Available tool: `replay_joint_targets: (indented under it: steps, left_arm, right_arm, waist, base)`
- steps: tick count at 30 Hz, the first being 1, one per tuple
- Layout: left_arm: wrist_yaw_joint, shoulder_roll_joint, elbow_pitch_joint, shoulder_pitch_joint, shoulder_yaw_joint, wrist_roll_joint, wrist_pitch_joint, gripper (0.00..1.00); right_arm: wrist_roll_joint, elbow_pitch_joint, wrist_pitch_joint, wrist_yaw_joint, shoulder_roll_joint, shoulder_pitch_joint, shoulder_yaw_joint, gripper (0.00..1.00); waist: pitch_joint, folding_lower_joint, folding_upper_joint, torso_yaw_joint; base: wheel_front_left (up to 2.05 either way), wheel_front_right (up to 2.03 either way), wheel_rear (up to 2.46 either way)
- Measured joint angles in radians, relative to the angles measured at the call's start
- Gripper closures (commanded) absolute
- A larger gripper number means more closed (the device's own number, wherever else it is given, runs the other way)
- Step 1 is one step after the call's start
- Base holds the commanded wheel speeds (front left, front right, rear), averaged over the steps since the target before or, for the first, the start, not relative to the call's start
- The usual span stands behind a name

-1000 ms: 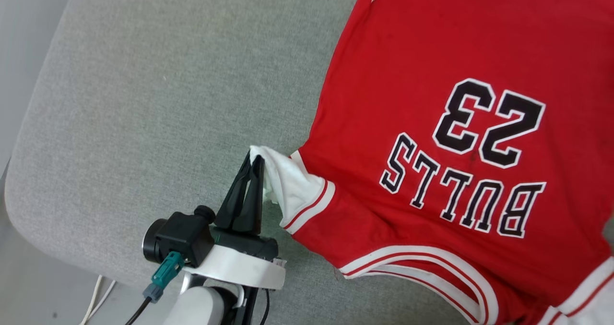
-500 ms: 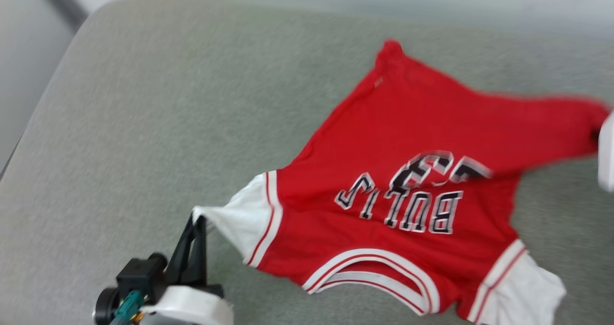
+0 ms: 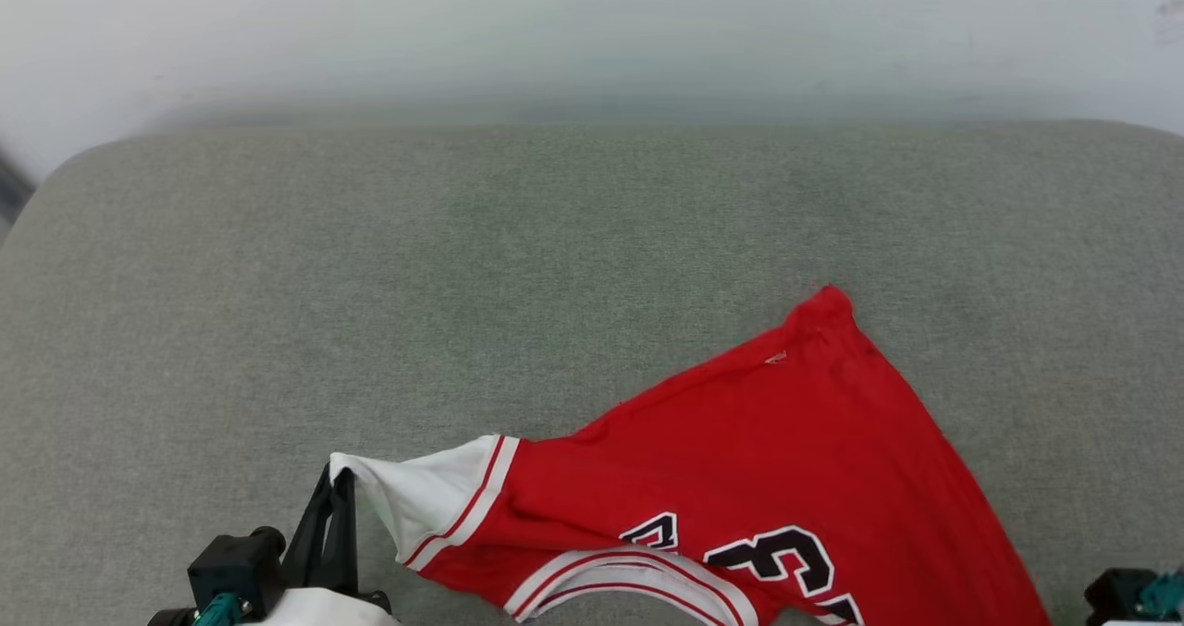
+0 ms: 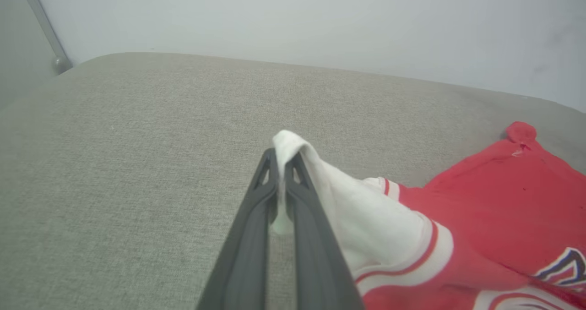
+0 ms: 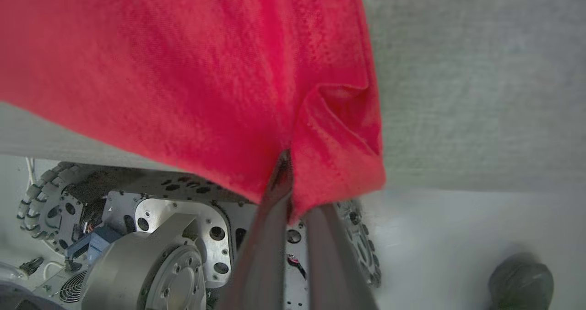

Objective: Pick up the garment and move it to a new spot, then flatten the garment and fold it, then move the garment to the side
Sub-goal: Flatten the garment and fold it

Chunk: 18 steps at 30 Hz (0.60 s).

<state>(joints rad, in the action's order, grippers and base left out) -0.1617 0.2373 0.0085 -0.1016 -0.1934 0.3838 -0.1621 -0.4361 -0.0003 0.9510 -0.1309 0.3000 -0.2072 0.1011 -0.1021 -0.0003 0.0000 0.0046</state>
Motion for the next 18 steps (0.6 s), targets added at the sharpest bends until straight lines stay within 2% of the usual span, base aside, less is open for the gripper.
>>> replay_joint_targets:
  steps: [1,2,3,7,11,15,18]
  left_arm:
    - [0.0,-0.001,-0.003,0.0,-0.002,0.001,0.003,1.0]
    - [-0.001,0.0,-0.004,-0.001,-0.003,0.002,0.006,1.0]
    - [-0.003,0.0,-0.005,-0.002,-0.003,0.004,0.009,1.0]
    - [-0.007,0.0,-0.013,-0.003,-0.007,0.006,0.012,1.0]
    - [-0.007,0.002,-0.021,-0.005,-0.012,0.006,0.019,1.0]
    - [-0.01,0.002,-0.032,0.002,-0.019,0.006,0.019,1.0]
    - [-0.012,-0.001,-0.044,0.01,-0.026,0.004,0.019,1.0]
  right_arm:
    - [0.002,-0.006,-0.001,0.0,-0.02,-0.022,0.002,0.89]
    - [0.0,-0.013,-0.012,0.0,-0.037,-0.033,0.008,0.68]
    - [-0.003,-0.024,-0.031,0.0,-0.054,-0.037,0.018,0.0]
    - [0.015,-0.08,-0.171,0.0,-0.075,-0.026,0.067,0.0]
    - [0.046,-0.112,-0.396,0.0,-0.074,0.055,0.116,0.0]
    - [0.057,-0.083,-0.6,0.0,-0.069,0.168,0.134,0.0]
    - [0.037,-0.016,-0.631,0.0,-0.037,0.262,0.092,0.0]
  waist:
    - [0.0,0.0,0.0,-0.006]
    - [0.0,0.0,0.0,-0.01]
    - [-0.002,0.0,0.0,-0.014]
    - [-0.008,0.0,0.0,-0.02]
    - [-0.013,0.0001,0.0,-0.019]
    - [-0.026,0.0001,0.0,-0.015]
    - [-0.043,0.0002,0.0,-0.012]
  base:
    - [0.0,0.0,0.0]
    - [0.0,0.0,0.0]
    - [0.0,0.0,0.0]
    - [0.0,0.0,0.0]
    - [0.0,0.0,0.0]
    - [0.0,0.0,0.0]
    - [0.0,0.0,0.0]
